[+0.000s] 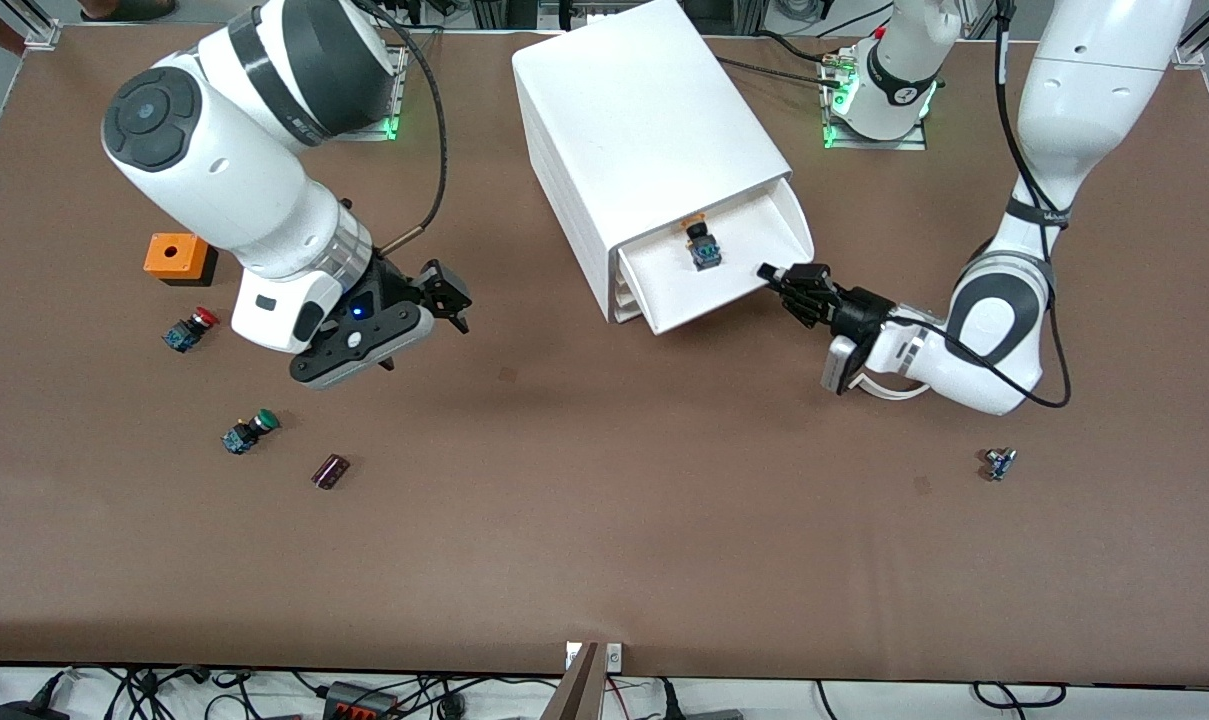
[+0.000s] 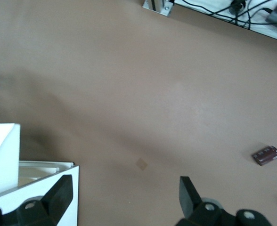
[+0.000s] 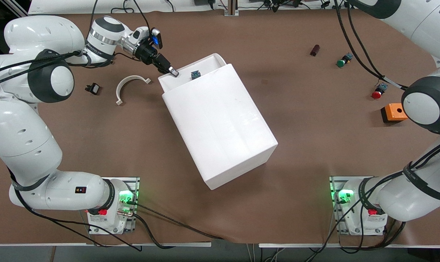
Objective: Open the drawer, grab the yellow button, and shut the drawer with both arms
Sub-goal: 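Grasp the yellow-based button in the drawer with the right gripper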
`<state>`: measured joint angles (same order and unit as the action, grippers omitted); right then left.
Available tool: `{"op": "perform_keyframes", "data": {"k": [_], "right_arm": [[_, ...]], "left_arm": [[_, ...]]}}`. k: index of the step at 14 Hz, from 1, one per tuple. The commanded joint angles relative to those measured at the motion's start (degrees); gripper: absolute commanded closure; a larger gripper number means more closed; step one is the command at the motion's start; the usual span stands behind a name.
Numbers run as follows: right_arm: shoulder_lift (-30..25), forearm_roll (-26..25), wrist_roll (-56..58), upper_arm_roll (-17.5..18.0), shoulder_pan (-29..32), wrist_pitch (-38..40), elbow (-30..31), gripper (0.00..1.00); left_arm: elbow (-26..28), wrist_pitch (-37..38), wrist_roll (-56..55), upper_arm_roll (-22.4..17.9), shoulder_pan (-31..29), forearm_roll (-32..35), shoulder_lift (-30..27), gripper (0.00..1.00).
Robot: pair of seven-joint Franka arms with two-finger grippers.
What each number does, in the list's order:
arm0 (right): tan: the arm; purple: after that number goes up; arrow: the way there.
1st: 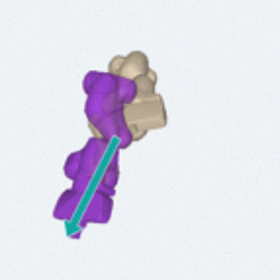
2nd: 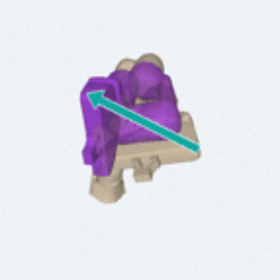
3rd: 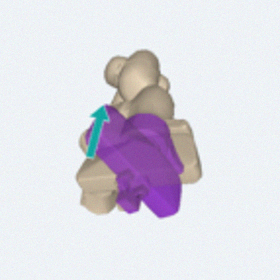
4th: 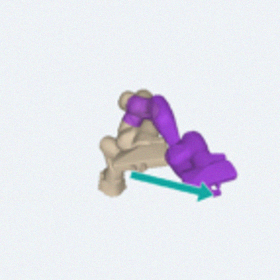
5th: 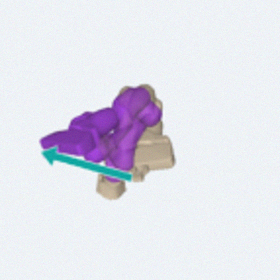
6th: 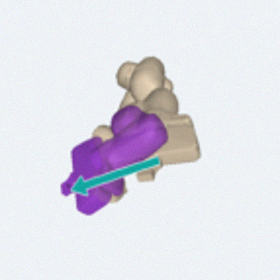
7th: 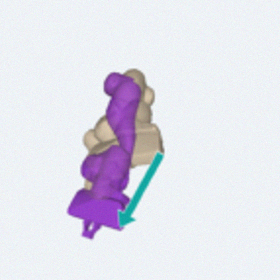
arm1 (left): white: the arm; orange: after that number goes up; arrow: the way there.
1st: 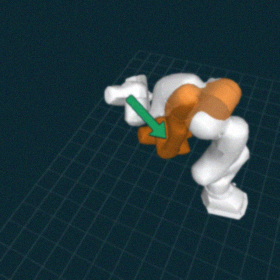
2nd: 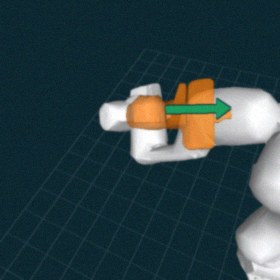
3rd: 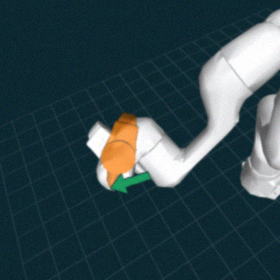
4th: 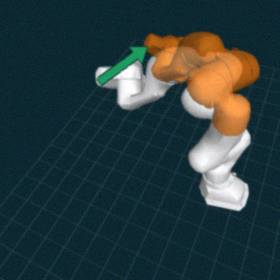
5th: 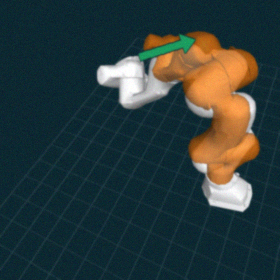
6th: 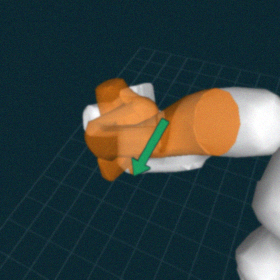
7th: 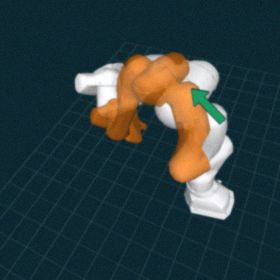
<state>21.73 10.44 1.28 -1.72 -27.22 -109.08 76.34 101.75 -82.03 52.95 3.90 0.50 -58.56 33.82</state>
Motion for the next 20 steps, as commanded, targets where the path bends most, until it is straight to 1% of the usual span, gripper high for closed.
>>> {"op": "perform_keyframes", "data": {"k": [1, 2, 3, 4, 5, 6, 9, 11, 13, 16, 18, 20], "right_arm": [[2.1, 0.6, -2.7, -0.6, -2.9, 0.1, -4.0, 0.0], [2.6, 0.5, -3.4, -0.6, -3.5, 0.1, -4.7, 0.0], [3.0, 0.5, -3.6, -0.6, -4.2, 0.1, -5.4, 0.0], [3.3, 0.5, -3.9, -0.6, -4.8, -0.2, -5.7, 0.0], [3.4, 0.5, -3.9, -0.6, -5.5, -0.9, -5.9, 0.0], [3.7, 0.5, -4.3, -0.6, -6.1, -1.5, -5.9, 0.0], [4.4, 0.1, -8.0, -0.7, -8.6, -2.8, -6.4, 0.0], [4.8, -0.4, -12.2, -0.7, -10.5, -3.3, -6.6, 0.0], [5.9, -1.8, -16.0, -0.7, -12.7, -3.5, -8.0, 0.0], [9.4, -3.8, -21.9, -0.9, -16.4, -3.6, -11.9, 0.0], [11.8, -5.2, -26.3, -1.1, -18.9, -3.7, -13.8, 0.0], [14.0, -7.4, -31.6, -1.2, -21.5, -3.7, -15.4, 0.0]], "left_arm": [[-6.2, 0.1, -2.6, 0.1, -0.5, 2.0, 4.2, 0.97], [-6.3, 0.1, -2.8, 0.1, -0.5, 2.0, 4.3, 0.93], [-6.5, 0.1, -3.8, 0.1, -0.4, 2.0, 4.3, 0.79], [-6.5, 0.1, -4.9, 0.1, -0.5, 2.1, 4.1, 0.69], [-6.5, 0.1, -6.5, 0.1, -0.7, 2.1, 3.9, 0.3], [-6.5, 0.1, -7.8, 0.1, -0.8, 2.1, 3.6, 0.0], [-6.5, 0.6, -11.8, 0.1, -1.6, 2.8, 2.0, 0.0], [-6.6, 0.6, -21.3, 0.1, -1.9, 6.2, -1.5, 0.0], [-9.7, 0.6, -32.4, 0.3, -1.8, 12.5, -4.4, 0.0], [-15.7, 0.6, -44.9, 1.1, -1.5, 23.5, -5.8, 0.0], [-19.5, 0.2, -47.8, 1.1, -1.3, 31.9, -5.8, 0.0], [-19.9, -1.7, -48.4, 0.4, -1.8, 38.1, -5.8, 0.0]]}}
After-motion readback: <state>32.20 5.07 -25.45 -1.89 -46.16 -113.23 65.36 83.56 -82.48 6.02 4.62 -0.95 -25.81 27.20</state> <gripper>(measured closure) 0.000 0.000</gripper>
